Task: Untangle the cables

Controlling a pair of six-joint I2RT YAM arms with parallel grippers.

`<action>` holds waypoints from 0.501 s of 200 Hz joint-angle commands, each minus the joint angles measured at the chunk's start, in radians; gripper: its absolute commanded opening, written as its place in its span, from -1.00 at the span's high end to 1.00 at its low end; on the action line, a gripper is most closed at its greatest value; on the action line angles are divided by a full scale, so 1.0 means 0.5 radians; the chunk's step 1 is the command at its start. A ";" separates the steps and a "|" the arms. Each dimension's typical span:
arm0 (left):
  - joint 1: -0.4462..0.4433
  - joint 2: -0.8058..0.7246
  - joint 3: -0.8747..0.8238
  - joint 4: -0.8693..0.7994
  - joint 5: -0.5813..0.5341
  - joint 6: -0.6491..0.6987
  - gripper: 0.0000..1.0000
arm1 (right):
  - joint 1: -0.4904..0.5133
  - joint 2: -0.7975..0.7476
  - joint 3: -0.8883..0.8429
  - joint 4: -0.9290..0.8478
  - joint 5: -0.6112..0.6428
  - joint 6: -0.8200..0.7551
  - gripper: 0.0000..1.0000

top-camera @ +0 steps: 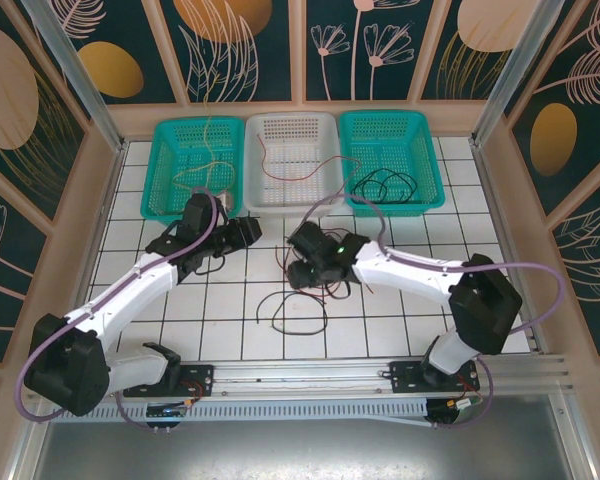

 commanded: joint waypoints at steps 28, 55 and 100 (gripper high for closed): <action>-0.002 -0.042 -0.079 -0.114 0.009 0.035 0.00 | 0.567 -0.009 -0.031 -0.085 -0.231 0.000 -0.41; -0.003 -0.035 -0.079 -0.114 -0.041 -0.009 0.00 | 0.592 0.177 -0.004 -0.185 -0.228 -0.094 -0.44; -0.003 -0.093 -0.091 -0.107 -0.035 -0.037 0.00 | 0.546 0.396 0.120 -0.289 -0.021 -0.188 0.00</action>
